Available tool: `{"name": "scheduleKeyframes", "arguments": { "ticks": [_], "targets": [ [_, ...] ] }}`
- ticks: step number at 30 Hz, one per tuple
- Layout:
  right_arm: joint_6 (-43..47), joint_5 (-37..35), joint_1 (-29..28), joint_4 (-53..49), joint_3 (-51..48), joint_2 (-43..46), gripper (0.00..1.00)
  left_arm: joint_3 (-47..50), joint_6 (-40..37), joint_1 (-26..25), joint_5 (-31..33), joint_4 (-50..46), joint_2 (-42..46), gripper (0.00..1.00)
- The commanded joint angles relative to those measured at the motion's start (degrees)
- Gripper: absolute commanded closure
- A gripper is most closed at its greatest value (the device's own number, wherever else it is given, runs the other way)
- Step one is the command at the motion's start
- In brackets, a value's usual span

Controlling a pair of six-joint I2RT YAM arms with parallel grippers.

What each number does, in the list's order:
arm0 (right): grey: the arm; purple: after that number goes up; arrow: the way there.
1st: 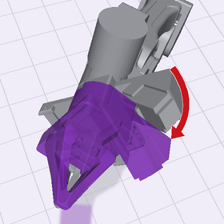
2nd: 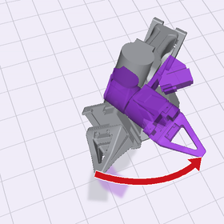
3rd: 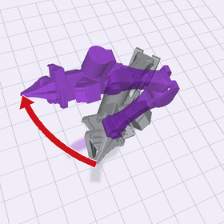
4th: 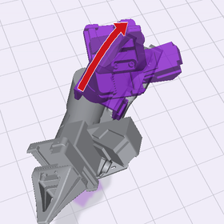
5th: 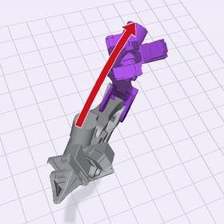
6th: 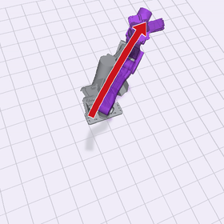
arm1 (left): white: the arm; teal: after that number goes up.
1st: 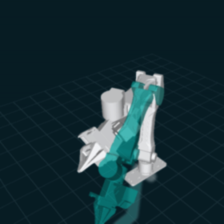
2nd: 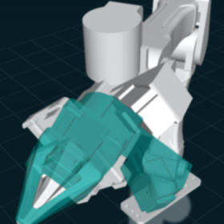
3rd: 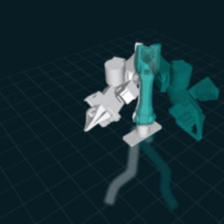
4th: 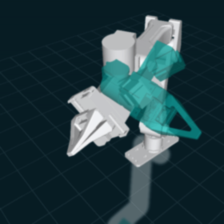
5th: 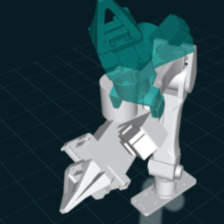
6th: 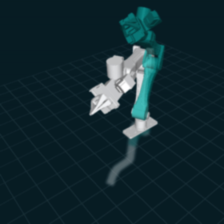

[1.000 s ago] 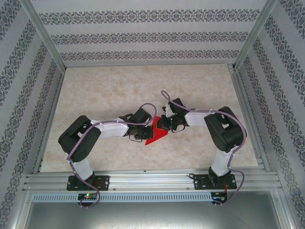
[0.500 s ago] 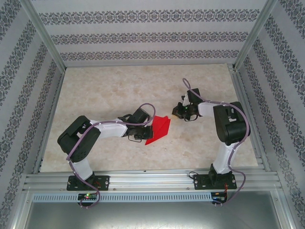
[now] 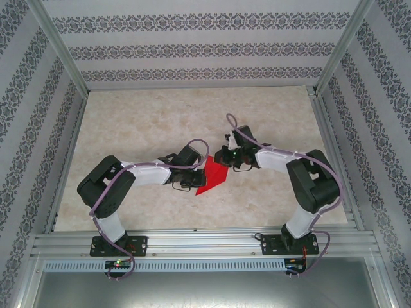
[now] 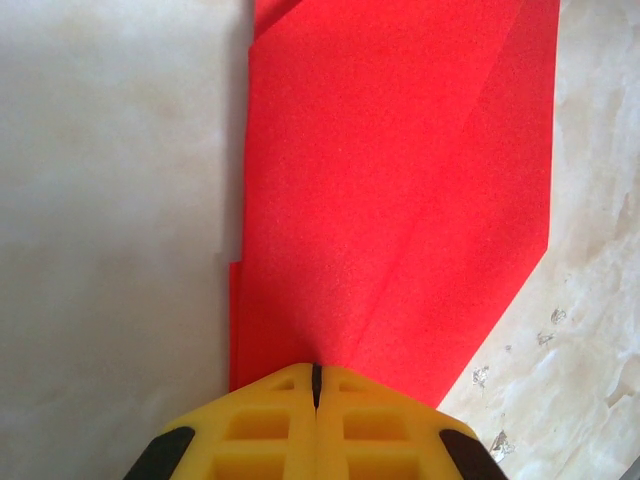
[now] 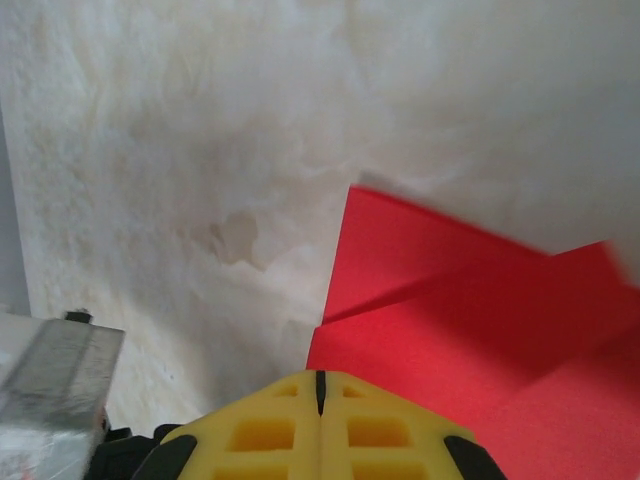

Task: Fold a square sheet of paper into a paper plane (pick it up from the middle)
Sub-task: Fourth fold the wing at the center of the table.

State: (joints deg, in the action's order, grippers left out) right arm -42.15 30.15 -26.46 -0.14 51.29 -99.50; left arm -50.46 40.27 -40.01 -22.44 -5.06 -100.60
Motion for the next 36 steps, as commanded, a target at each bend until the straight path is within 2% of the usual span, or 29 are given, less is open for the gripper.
{"name": "scheduleKeyframes", "arguments": {
  "ticks": [1, 6, 12, 19, 36],
  "targets": [
    [-2.1, 1.3, -1.8, 2.5, -0.6, -3.2, 0.97, 2.6, -0.6, 0.3, 0.7, -6.0, -1.0, 1.0],
    [-2.5, 0.7, -2.1, 3.8, -2.1, -6.4, 0.97, 2.8, 0.4, 0.3, 0.5, -5.1, -0.3, 1.0],
    [0.3, -2.5, -1.9, -0.6, -2.4, -8.6, 0.97, -0.9, 2.4, 0.5, -2.1, -4.6, 2.4, 1.0],
    [0.6, -3.8, -1.9, -2.1, -2.1, -10.3, 0.98, -1.6, 11.9, 0.5, -5.3, -0.8, 6.6, 0.81],
    [1.1, -4.4, -1.9, -3.9, -1.7, -11.2, 0.98, 6.7, 22.3, 0.8, -3.8, 3.7, 4.7, 0.86]
  ]
}}
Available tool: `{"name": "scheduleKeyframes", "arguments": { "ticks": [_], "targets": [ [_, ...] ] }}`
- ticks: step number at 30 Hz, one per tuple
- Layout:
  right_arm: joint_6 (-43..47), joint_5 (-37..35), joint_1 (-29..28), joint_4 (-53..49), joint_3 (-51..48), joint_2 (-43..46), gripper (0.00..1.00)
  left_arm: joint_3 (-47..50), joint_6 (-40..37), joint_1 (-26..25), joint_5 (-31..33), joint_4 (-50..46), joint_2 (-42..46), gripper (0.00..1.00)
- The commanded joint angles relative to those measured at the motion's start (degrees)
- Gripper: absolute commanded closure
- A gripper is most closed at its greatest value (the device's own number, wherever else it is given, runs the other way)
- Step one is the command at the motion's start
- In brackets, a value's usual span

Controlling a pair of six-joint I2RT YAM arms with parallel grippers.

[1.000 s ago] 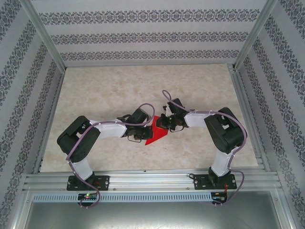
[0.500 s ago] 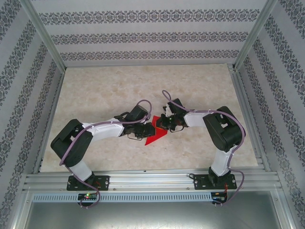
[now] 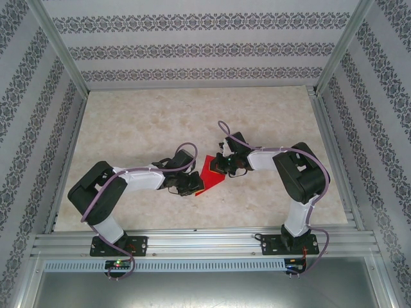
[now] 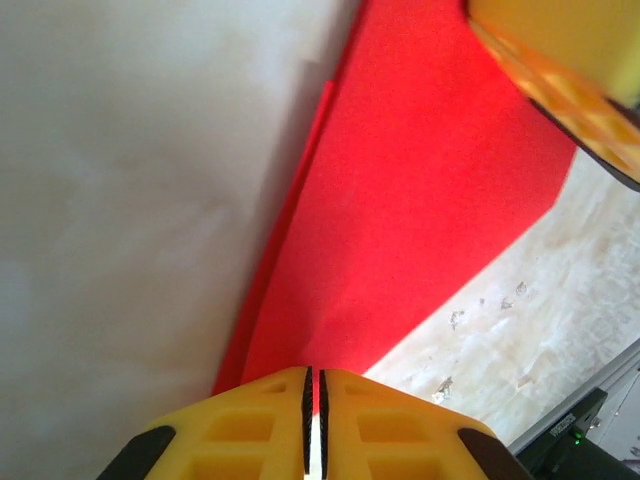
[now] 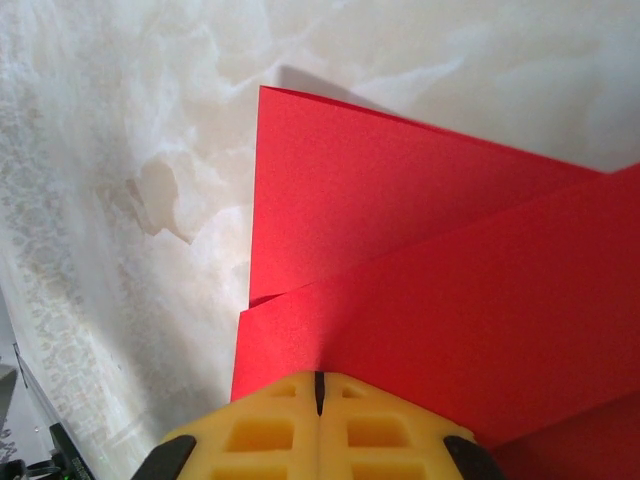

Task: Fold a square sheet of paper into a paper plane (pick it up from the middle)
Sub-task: Fourth fold the wing at the center of the table.

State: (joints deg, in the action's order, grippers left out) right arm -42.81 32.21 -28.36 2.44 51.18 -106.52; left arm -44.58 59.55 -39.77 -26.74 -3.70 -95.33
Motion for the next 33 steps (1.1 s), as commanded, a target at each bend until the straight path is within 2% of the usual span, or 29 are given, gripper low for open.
{"name": "scheduleKeyframes", "arguments": {
  "ticks": [1, 8, 20, 33],
  "targets": [
    [1.9, -6.5, -0.1, -6.5, -1.6, -4.1, 0.98, 1.3, 3.5, 0.6, 0.4, 2.9, -0.7, 0.86],
    [1.9, -6.7, 0.0, -7.0, -1.5, -4.5, 0.98, 3.3, 6.3, 0.6, -1.1, 6.6, -1.7, 0.86],
    [2.1, -6.8, 0.1, -7.3, -1.6, -4.6, 0.98, 2.2, 4.2, 3.1, -0.3, 4.6, 4.1, 0.83],
    [2.0, -6.6, 0.0, -7.4, -1.4, -5.3, 0.98, 2.6, 4.1, 3.0, -5.3, 6.6, -0.5, 0.87]
  ]
}}
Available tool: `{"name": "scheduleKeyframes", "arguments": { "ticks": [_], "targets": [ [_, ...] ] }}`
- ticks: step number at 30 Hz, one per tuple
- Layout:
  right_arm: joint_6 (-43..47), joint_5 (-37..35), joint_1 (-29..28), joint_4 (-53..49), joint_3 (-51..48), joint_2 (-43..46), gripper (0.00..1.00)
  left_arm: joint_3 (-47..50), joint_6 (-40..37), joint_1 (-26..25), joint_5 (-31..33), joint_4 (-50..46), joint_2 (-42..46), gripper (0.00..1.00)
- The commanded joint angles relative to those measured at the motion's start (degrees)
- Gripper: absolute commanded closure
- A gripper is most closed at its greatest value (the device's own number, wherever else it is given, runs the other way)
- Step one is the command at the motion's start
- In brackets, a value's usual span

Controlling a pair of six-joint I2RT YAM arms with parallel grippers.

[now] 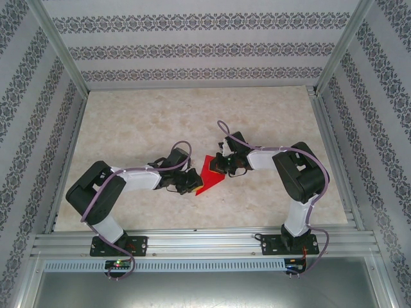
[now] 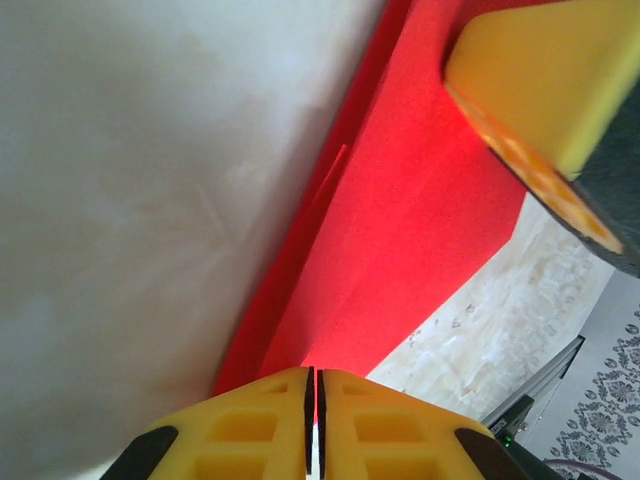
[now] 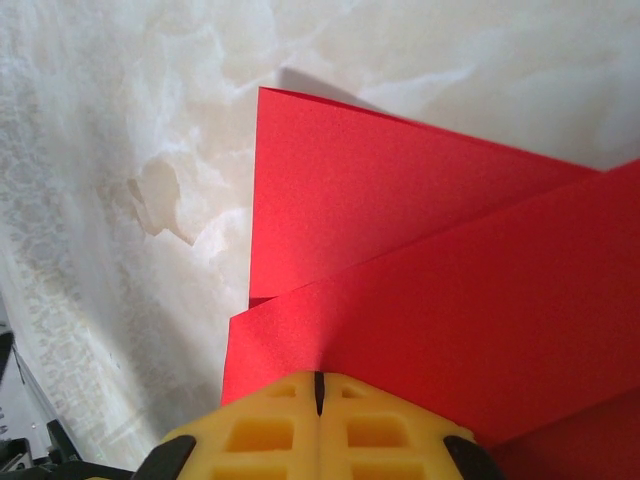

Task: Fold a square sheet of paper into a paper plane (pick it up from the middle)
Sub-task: Fourth fold the wing at the center of the table.

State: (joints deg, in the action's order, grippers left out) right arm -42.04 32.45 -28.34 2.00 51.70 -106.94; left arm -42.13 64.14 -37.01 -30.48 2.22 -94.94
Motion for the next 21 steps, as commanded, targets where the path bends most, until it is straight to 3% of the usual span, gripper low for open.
{"name": "scheduleKeyframes", "arguments": {
  "ticks": [1, 14, 21],
  "targets": [
    [1.3, -6.8, -0.1, -6.9, -2.0, -4.9, 0.98, 0.2, -0.6, 0.2, -1.6, 0.3, -1.2, 0.87],
    [1.3, -7.1, -0.1, -7.3, -2.1, -5.1, 0.98, 1.4, -1.4, -0.8, -0.6, -2.2, -4.1, 0.91],
    [1.5, -7.2, 0.0, -7.6, -2.0, -4.8, 0.98, 0.6, -2.4, -0.9, -0.3, -4.0, 3.1, 0.9]
  ]
}}
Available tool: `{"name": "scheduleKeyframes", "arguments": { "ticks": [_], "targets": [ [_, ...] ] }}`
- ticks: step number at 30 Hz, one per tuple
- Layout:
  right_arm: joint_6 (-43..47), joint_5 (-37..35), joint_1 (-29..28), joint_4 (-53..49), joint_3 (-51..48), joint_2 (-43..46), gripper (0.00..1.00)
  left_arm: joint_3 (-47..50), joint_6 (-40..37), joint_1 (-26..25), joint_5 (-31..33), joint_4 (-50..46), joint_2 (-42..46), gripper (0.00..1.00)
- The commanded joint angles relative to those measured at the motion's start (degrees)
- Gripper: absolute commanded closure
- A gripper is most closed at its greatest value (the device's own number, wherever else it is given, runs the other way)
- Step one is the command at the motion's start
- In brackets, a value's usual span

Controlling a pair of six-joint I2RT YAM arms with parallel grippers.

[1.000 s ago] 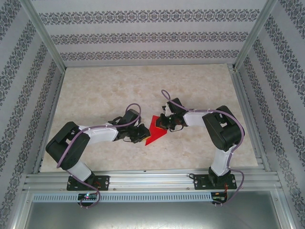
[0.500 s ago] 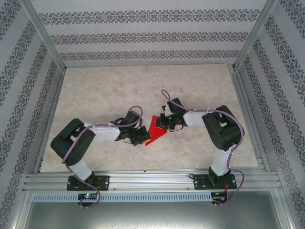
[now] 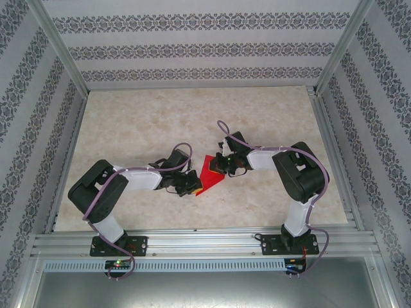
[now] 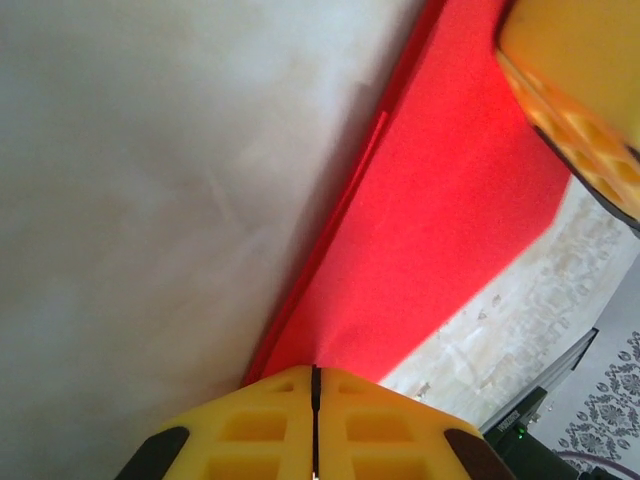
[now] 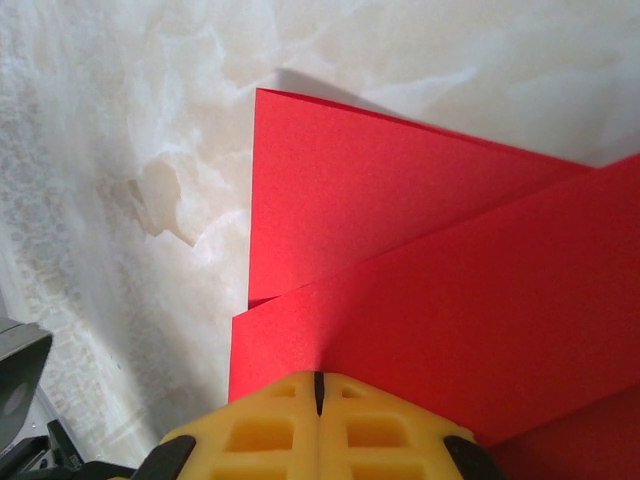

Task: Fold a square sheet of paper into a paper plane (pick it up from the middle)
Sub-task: Fourth fold the wing at the center of the table.

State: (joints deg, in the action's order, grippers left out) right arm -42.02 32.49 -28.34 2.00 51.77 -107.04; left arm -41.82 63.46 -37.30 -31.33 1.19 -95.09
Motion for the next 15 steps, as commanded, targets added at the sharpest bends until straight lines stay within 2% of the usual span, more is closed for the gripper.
{"name": "scheduleKeyframes", "arguments": {
  "ticks": [1, 15],
  "targets": [
    [1.5, -7.3, 0.0, -7.6, -2.1, -4.7, 0.98, 0.6, -1.8, -0.6, 0.6, -3.3, 3.6, 0.9],
    [1.6, -7.1, 0.0, -7.8, -1.8, -5.0, 0.98, 4.6, -3.0, -0.7, 0.4, -1.5, -1.7, 1.0]
  ]
}}
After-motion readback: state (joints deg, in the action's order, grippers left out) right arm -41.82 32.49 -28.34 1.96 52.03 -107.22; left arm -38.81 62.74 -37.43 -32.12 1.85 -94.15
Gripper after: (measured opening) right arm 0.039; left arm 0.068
